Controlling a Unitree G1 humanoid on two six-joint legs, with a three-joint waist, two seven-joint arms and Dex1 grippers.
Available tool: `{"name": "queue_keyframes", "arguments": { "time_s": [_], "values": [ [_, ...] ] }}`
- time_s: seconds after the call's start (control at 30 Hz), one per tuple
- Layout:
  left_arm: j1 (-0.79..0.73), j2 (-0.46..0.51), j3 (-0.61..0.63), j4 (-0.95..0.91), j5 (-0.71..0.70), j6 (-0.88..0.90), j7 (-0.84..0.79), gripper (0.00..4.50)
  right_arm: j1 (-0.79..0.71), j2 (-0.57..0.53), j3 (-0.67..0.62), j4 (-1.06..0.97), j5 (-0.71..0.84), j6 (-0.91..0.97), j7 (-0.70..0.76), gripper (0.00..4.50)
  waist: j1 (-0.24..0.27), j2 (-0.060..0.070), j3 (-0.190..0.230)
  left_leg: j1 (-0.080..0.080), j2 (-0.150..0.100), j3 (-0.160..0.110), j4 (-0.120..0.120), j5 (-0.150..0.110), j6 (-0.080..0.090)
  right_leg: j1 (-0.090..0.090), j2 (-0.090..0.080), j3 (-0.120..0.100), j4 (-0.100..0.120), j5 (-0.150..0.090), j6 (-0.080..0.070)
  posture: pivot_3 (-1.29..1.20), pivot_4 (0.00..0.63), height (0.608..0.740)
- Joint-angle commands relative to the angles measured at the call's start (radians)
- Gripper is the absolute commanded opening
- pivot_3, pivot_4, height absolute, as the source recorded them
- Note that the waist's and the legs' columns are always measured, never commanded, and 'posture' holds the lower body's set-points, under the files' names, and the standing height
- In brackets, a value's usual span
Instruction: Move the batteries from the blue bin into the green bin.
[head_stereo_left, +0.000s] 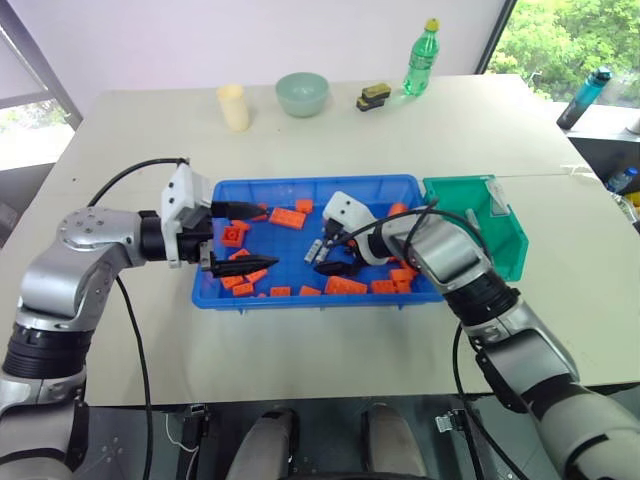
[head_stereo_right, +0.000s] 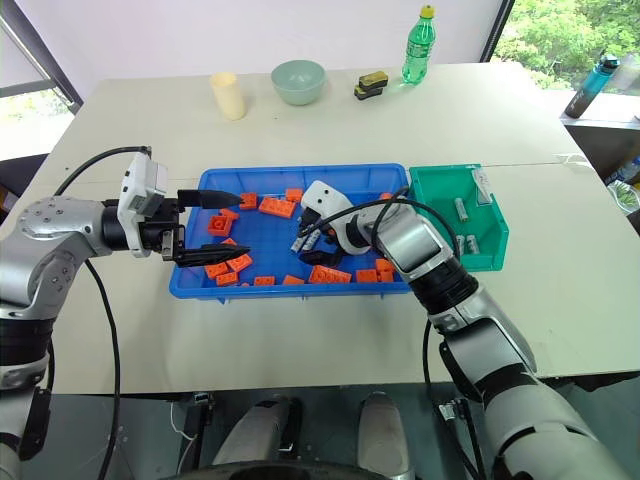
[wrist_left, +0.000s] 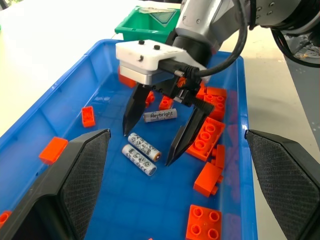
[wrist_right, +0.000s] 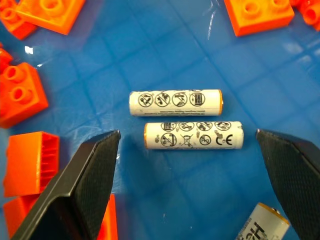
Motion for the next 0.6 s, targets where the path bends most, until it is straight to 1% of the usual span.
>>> {"name": "queue_keyframes", "arguments": {
  "time_s": [0.03, 0.07, 0.13, 0.17, 0.27, 0.33, 0.37, 0.43, 0.5, 0.6],
  "values": [
    [-0.013, 0.01, 0.017, -0.016, -0.001, -0.01, 0.0, 4.5, -0.002, 0.005, -0.024, 0.005, -0.001, -0.03, -0.007, 3.94, 0.0, 0.0, 0.0, 0.0, 0.0, 0.0, 0.0, 0.0, 0.0, 0.0, 0.0, 0.0, 0.0, 0.0, 0.0, 0.0, 0.15, 0.727],
    [-0.012, 0.011, 0.018, -0.018, -0.001, -0.009, 0.0, 4.5, 0.0, 0.003, -0.026, -0.003, 0.001, -0.029, -0.007, 3.58, 0.0, 0.0, 0.0, 0.0, 0.0, 0.0, 0.0, 0.0, 0.0, 0.0, 0.0, 0.0, 0.0, 0.0, 0.0, 0.0, 0.15, 0.727],
    [-0.011, 0.012, 0.018, -0.02, -0.003, -0.007, -0.001, 4.5, 0.003, -0.003, -0.028, -0.023, 0.008, -0.019, -0.002, 2.6, 0.0, 0.0, 0.0, 0.0, 0.0, 0.0, 0.0, 0.0, 0.0, 0.0, 0.0, 0.0, 0.0, 0.0, 0.0, 0.0, 0.15, 0.727],
    [-0.011, 0.012, 0.018, -0.018, -0.003, -0.008, -0.002, 4.5, 0.002, -0.006, -0.03, -0.034, 0.012, -0.011, 0.002, 2.22, 0.0, 0.0, 0.0, 0.0, 0.0, 0.0, 0.0, 0.0, 0.0, 0.0, 0.0, 0.0, 0.0, 0.0, 0.0, 0.0, 0.15, 0.727],
    [-0.008, 0.01, 0.019, -0.019, -0.004, -0.008, -0.002, 4.5, -0.001, -0.029, -0.045, -0.093, 0.026, 0.026, 0.012, 2.23, 0.001, 0.0, 0.0, 0.0, 0.0, 0.0, 0.0, 0.0, 0.0, 0.0, 0.0, 0.0, 0.0, 0.0, 0.0, 0.0, 0.15, 0.727],
    [-0.004, 0.009, 0.02, -0.023, -0.005, -0.006, 0.001, 4.5, -0.008, -0.065, -0.097, -0.173, 0.062, 0.063, 0.032, 2.23, 0.002, 0.0, 0.0, 0.0, 0.0, 0.0, 0.0, 0.0, 0.0, 0.0, 0.0, 0.0, 0.0, 0.0, 0.0, 0.0, 0.15, 0.727],
    [0.0, 0.01, 0.022, -0.025, -0.006, -0.006, 0.001, 4.5, -0.017, -0.091, -0.143, -0.213, 0.087, 0.09, 0.037, 2.23, 0.002, 0.0, 0.0, -0.001, 0.0, 0.0, 0.0, 0.0, 0.0, 0.0, 0.0, 0.0, 0.0, 0.0, 0.0, 0.0, 0.15, 0.727],
    [0.01, 0.013, 0.026, -0.029, -0.008, -0.007, 0.0, 4.5, -0.035, -0.15, -0.243, -0.27, 0.132, 0.127, 0.041, 2.23, 0.004, 0.0, 0.0, -0.001, 0.0, 0.0, 0.0, 0.0, 0.0, 0.0, 0.0, 0.0, 0.0, 0.0, 0.0, 0.0, 0.15, 0.727],
    [0.022, 0.016, 0.032, -0.032, -0.009, -0.008, 0.0, 4.5, -0.043, -0.223, -0.342, -0.284, 0.163, 0.182, 0.034, 2.23, 0.008, 0.0, 0.0, -0.001, 0.0, 0.0, 0.001, 0.0, 0.0, 0.0, 0.0, 0.0, 0.0, 0.0, 0.0, 0.0, 0.15, 0.727],
    [0.035, 0.018, 0.039, -0.031, -0.008, -0.014, 0.002, 4.5, 0.002, -0.368, -0.428, -0.273, 0.163, 0.19, 0.033, 2.23, 0.018, 0.0, 0.0, -0.002, -0.001, 0.0, 0.001, 0.0, 0.0, 0.0, 0.0, 0.0, -0.001, 0.0, 0.0, 0.0, 0.15, 0.727]
  ]
}}
